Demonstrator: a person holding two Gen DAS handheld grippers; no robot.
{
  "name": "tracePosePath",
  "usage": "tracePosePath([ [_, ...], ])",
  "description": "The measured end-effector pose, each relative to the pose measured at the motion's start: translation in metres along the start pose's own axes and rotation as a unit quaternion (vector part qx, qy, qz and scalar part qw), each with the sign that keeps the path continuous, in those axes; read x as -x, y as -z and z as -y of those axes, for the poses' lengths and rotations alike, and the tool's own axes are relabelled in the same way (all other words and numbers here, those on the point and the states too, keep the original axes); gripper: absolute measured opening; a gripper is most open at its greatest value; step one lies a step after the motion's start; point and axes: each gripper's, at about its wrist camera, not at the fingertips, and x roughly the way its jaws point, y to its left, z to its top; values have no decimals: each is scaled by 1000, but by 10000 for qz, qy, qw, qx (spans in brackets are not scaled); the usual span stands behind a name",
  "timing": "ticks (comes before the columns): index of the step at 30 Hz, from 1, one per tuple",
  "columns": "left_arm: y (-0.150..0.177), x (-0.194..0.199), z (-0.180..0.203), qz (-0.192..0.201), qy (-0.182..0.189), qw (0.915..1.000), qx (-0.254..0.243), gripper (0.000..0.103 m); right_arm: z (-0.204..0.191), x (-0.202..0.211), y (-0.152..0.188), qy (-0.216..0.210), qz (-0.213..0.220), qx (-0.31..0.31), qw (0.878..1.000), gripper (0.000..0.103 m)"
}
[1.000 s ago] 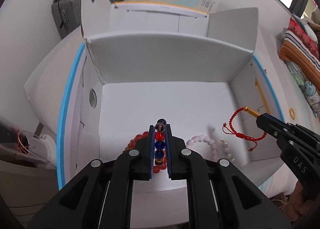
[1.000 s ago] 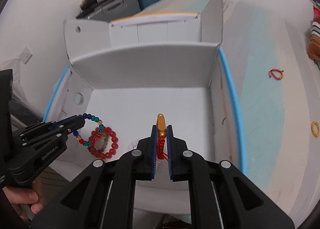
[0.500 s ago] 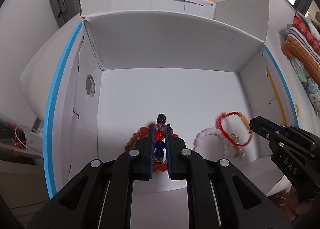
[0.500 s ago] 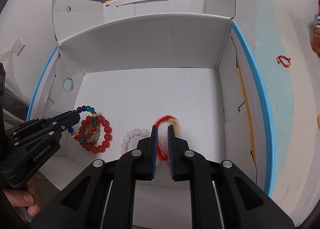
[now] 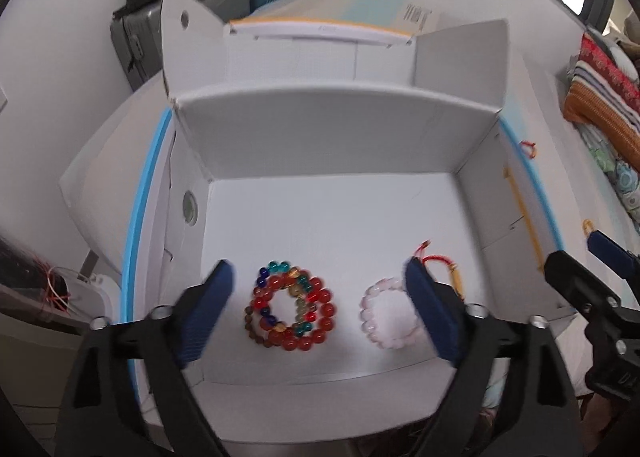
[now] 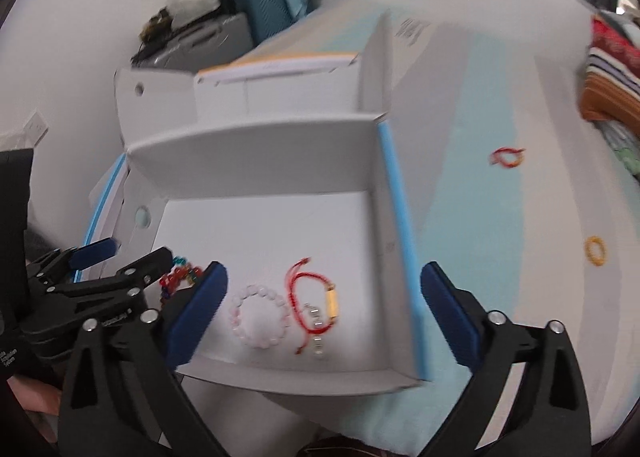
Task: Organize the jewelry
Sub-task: 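Move both tools back over the last two bracelets on the bed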
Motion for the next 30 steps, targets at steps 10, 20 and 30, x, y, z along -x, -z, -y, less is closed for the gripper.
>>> tracePosePath([
  [10,-4,35,72,363,418,9979,-328,97,80,59,16,506,492,-506,9962,96],
  [20,0,45,172,522,734,9927,-802,97,180,105,42,925,802,-961,9878,95],
  [30,-10,26,271,623,901,9856,-1290,97,276,105,59,1306,691,-1357,9797,95],
])
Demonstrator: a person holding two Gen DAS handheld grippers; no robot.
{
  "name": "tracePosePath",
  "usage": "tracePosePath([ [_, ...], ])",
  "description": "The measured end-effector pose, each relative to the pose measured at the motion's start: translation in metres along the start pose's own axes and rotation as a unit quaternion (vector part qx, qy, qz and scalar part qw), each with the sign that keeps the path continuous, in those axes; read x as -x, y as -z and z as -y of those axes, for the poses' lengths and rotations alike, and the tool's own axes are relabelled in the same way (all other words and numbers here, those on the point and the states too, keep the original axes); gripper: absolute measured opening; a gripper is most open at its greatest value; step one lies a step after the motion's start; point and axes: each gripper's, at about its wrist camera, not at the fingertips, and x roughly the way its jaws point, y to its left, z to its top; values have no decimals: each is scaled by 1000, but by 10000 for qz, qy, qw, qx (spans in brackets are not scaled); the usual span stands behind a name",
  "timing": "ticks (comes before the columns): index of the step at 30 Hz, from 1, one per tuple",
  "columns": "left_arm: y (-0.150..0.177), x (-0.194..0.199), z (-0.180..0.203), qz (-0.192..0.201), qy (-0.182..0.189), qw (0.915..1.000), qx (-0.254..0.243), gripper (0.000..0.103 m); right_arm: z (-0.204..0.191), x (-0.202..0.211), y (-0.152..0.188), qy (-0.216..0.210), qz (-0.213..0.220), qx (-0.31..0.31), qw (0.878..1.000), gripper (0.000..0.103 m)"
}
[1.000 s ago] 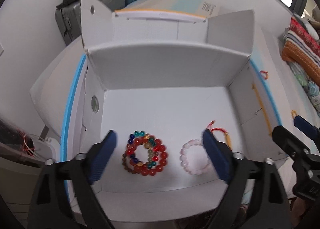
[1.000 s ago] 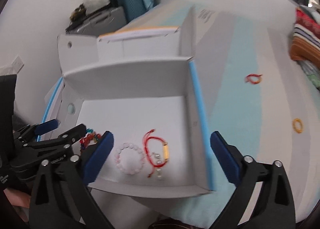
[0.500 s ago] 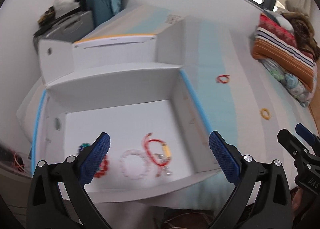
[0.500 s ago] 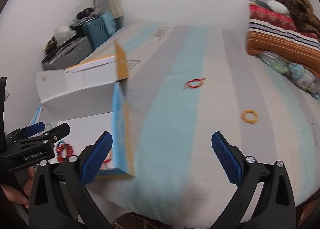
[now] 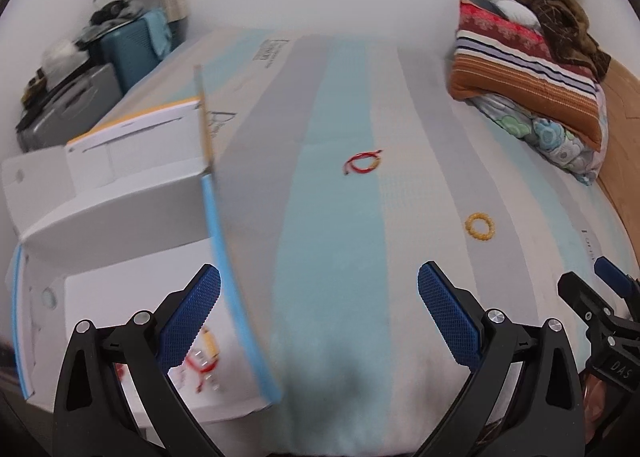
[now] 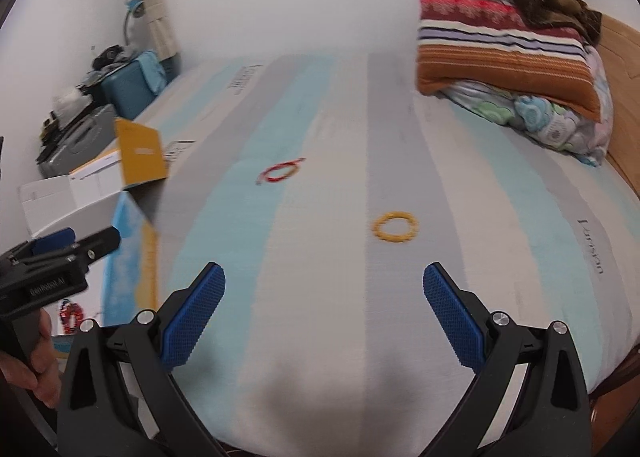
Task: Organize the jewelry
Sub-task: 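Move both tools back over the last two bracelets on the bed, then grasp the red string bracelet with left tool while right tool grasps yellow amber bracelet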
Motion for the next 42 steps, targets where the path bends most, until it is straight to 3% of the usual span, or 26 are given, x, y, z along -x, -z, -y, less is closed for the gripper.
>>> tracePosePath([
  [11,-42,-71,53,154,552,9970,-525,97,57,-60,-13,266,-292,-57,9992,95],
  [15,-58,-107,69,174,417,9950,-888,97,67,-90,-18,298,-455,-29,9985,93],
  [19,-69,-139,73,42,509,9956,-791,97,77,-123,-21,330,-633,0,9975,91],
  [27,-86,-199,83,54,289,9964,-789,97,105,-183,-27,345,-919,-82,9951,83],
  [32,-99,-237,100,-145,122,9949,-993,96,120,-219,-28,326,-1086,-142,9934,80],
  [38,-108,-276,120,-100,131,9911,-1320,94,131,-243,-26,241,-1237,-215,9918,76],
  [42,-113,-290,124,53,167,9915,-1288,94,138,-252,-23,196,-1270,-276,9913,75],
])
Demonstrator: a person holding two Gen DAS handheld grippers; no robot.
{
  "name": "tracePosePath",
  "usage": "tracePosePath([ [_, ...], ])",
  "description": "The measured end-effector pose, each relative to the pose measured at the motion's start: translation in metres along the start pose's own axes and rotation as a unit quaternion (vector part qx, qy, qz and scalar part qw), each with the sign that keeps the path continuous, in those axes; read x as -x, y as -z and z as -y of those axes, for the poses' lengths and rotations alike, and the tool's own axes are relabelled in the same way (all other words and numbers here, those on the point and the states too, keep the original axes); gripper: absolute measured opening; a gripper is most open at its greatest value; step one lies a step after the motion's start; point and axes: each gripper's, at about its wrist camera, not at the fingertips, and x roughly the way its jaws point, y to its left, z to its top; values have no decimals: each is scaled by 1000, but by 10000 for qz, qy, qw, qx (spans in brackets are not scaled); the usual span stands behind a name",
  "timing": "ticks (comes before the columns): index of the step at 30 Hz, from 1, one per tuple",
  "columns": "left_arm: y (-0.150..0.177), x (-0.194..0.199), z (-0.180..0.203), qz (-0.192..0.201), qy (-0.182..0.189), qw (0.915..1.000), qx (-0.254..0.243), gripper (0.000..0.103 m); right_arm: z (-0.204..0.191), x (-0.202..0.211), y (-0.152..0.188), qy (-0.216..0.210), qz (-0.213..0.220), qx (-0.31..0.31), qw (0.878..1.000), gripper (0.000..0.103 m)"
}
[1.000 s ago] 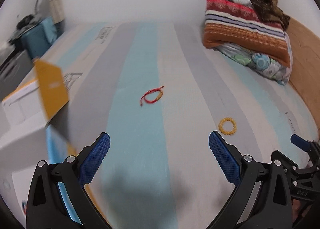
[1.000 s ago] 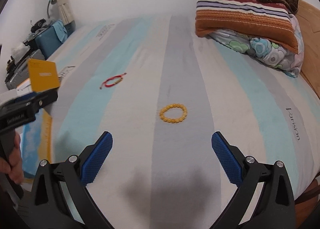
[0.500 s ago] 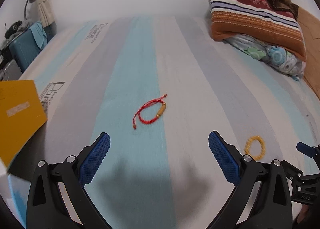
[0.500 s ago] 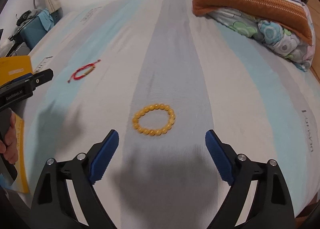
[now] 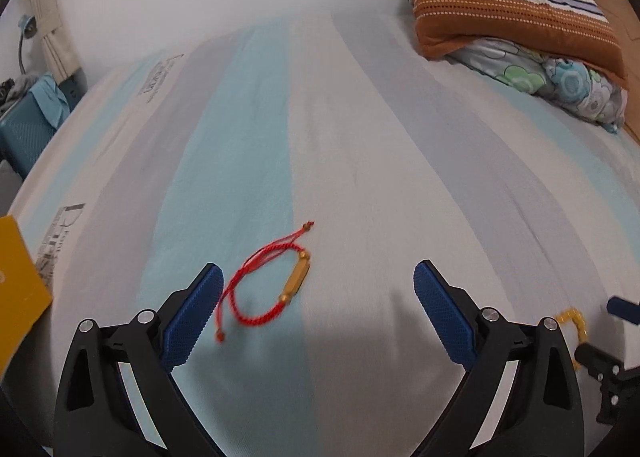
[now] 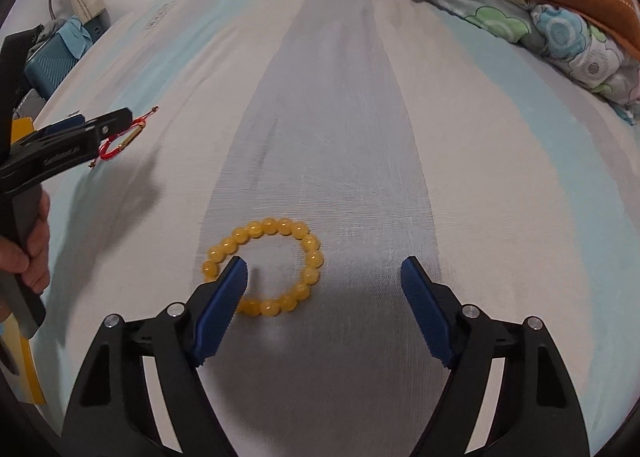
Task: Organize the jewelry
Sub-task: 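Grasp the red string bracelet with left tool while right tool grasps yellow amber bracelet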
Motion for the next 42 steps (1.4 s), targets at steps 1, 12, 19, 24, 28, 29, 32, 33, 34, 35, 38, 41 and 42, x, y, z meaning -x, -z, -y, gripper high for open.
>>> tracePosePath([
  [1,-1,-4,0,-9,13,10000,15,94,1,-3,0,28,-16,-2,10000,73],
  [12,9,-53,0,-564,103,9983,132,71,5,-12,4,-3,34,-36,10000,56],
  [19,12,-52,-2,-595,187,9978,216,44,11,-10,8,-48,41,-105,9999,34],
  [24,16,-49,0,-630,121,9977,222,15,13,-8,10,-74,21,-184,9998,20],
  [28,17,-45,7,-666,-26,9977,80,8,14,-6,10,-90,19,-239,9997,9],
  [29,17,-42,9,-678,-44,9977,70,8,15,-5,10,-120,19,-272,9996,9],
  [32,18,-33,9,-758,-46,9971,76,8,17,4,9,-232,75,-323,9992,9],
  [33,18,-30,8,-791,-8,9968,118,8,17,7,9,-243,113,-333,9991,9],
  [34,18,-26,6,-818,36,9965,170,8,17,12,9,-265,156,-350,9989,9],
  [35,18,-20,5,-817,50,9964,205,8,16,17,9,-298,189,-365,9987,9],
  [38,18,-6,2,-763,47,9967,265,8,16,30,8,-337,310,-384,9982,9],
  [41,18,13,1,-714,54,9969,322,8,13,45,8,-361,406,-397,9977,9],
  [42,19,17,0,-712,66,9969,343,8,12,50,8,-367,442,-396,9976,9],
])
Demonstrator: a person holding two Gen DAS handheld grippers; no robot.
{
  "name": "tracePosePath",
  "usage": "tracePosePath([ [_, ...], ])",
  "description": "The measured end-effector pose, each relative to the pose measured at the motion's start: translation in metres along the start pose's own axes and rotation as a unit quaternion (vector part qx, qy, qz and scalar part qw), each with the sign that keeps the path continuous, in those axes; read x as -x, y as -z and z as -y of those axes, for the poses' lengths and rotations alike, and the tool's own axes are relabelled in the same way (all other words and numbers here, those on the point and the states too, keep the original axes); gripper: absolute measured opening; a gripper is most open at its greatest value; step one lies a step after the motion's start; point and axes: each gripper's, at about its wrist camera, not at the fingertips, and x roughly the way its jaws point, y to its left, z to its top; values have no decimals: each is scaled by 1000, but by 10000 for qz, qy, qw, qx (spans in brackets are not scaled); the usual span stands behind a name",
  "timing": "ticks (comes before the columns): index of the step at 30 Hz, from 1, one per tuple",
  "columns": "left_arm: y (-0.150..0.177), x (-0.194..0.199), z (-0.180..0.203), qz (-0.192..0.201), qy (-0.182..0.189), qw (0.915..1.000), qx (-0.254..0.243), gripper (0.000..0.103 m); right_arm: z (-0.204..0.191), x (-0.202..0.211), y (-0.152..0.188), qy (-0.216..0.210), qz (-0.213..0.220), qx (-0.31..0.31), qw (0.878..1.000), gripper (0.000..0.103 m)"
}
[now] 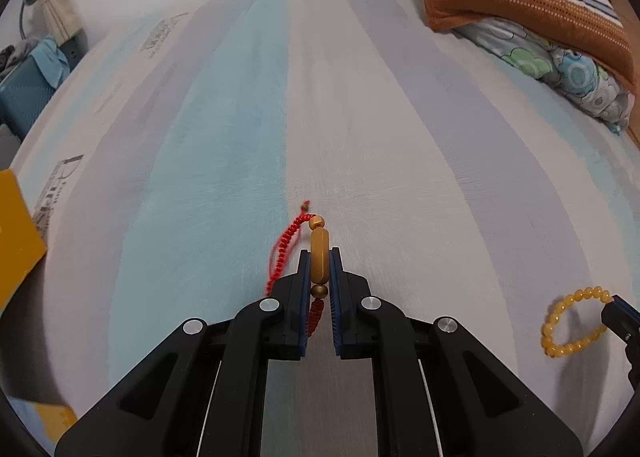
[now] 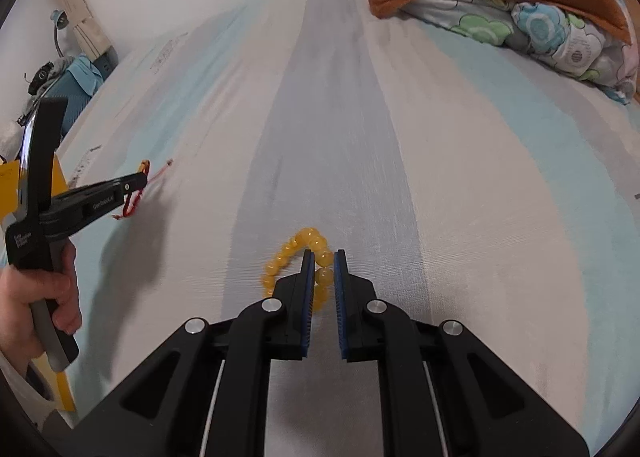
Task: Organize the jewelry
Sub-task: 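Grasp the red string bracelet with left tool while right tool grasps yellow amber bracelet, then carry the red string and amber bracelets over to the white box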
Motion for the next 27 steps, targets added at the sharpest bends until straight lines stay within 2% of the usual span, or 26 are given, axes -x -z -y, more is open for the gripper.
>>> tracePosePath([
  [13,17,70,-5,-24,253,9995,201,8,-21,52,7,17,208,68,9998,9],
  [27,63,164,-10,214,162,9991,313,8,-55,115,32,-52,365,178,9992,9],
])
